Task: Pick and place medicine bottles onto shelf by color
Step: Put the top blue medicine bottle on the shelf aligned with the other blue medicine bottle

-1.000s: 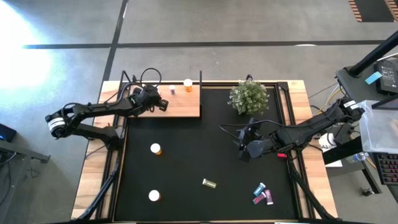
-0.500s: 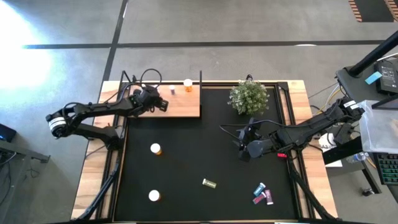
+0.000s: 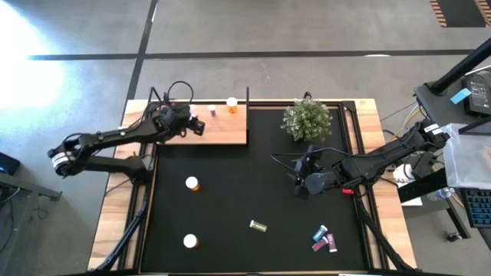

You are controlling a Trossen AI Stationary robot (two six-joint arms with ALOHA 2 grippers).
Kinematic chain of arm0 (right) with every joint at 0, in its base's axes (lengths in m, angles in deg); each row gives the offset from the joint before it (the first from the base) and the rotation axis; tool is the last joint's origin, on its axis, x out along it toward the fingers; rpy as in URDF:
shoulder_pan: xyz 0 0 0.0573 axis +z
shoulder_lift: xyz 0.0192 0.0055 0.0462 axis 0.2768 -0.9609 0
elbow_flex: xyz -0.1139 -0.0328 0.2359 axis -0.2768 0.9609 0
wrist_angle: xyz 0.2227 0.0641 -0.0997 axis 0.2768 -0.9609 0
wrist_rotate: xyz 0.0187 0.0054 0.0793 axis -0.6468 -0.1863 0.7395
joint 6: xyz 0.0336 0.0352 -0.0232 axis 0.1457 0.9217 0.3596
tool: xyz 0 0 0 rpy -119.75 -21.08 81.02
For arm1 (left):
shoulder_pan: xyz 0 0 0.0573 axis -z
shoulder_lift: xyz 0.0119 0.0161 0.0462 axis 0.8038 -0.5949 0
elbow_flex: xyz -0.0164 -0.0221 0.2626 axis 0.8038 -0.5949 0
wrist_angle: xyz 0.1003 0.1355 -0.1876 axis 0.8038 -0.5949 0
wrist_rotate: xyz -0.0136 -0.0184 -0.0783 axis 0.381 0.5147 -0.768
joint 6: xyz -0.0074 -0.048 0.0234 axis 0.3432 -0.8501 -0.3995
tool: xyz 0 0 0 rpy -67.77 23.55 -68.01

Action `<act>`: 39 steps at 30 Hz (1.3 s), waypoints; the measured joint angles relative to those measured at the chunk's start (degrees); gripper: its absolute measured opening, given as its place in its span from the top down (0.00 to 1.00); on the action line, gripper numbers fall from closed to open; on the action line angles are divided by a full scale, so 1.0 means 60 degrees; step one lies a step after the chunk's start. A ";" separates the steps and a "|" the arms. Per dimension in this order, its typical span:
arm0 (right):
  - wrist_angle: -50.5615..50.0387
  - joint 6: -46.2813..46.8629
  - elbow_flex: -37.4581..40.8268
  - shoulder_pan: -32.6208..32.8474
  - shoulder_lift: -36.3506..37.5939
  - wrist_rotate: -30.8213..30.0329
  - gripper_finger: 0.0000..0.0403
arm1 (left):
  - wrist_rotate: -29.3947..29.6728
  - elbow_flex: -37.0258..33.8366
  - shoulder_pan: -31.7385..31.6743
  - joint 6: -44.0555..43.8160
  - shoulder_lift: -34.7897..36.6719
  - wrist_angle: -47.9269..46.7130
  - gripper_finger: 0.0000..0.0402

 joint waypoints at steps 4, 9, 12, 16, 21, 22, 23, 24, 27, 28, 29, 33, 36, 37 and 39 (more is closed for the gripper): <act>-0.0001 0.0000 0.0000 -0.0004 0.0000 0.0000 0.43 | -0.0220 0.0000 0.0277 0.0410 0.0679 -0.0033 0.51; 0.0000 0.0001 0.0000 -0.0003 0.0000 -0.0001 0.43 | -0.0412 0.0000 0.0797 0.0416 0.1201 -0.0015 0.51; -0.0001 0.0000 0.0000 0.0000 0.0000 0.0000 0.43 | -0.1072 0.0000 0.1241 0.0379 0.1390 0.0340 0.51; -0.0001 0.0000 0.0000 0.0000 0.0000 0.0000 0.43 | -0.1711 -0.0060 0.2174 0.0391 0.1378 0.1748 0.51; 0.0001 0.0000 0.0000 -0.0002 0.0000 0.0000 0.43 | -0.1803 -0.0238 0.3896 0.0525 0.0718 0.3984 0.51; 0.0002 0.0000 0.0000 -0.0004 0.0000 0.0000 0.43 | -0.1803 -0.0258 0.4246 0.0637 0.0519 0.4435 0.51; 0.0003 0.0002 0.0000 -0.0001 0.0000 -0.0004 0.43 | -0.1802 -0.0268 0.4604 0.0711 0.0301 0.4850 0.51; -0.0001 0.0000 0.0000 -0.0003 0.0000 -0.0001 0.43 | -0.1800 -0.0273 0.4951 0.0795 0.0050 0.5265 0.51; 0.0002 0.0000 0.0000 0.0000 0.0000 0.0000 0.43 | -0.1803 -0.0277 0.5923 0.0936 -0.0764 0.6359 0.51; 0.0003 0.0000 0.0000 -0.0004 0.0000 0.0000 0.43 | -0.1800 -0.0277 0.6226 0.0933 -0.1051 0.6706 0.51; 0.0002 0.0000 0.0000 -0.0004 0.0000 -0.0001 0.43 | -0.1800 -0.0277 0.6518 0.0933 -0.1322 0.6984 0.51; 0.0002 0.0002 0.0000 -0.0001 0.0000 -0.0003 0.43 | -0.1776 -0.0251 0.7580 0.0636 -0.2437 0.8042 0.51; 0.0003 0.0000 0.0000 0.0000 0.0000 -0.0003 0.43 | -0.1767 -0.0244 0.8250 0.0393 -0.3118 0.9111 0.51; 0.0002 0.0000 0.0000 -0.0001 0.0000 0.0000 0.43 | -0.1763 -0.0244 0.8445 0.0386 -0.3309 0.9474 0.51; 0.0003 0.0000 -0.0004 -0.0004 0.0000 0.0000 0.43 | -0.1750 -0.0241 0.8804 0.0386 -0.3642 1.0098 0.51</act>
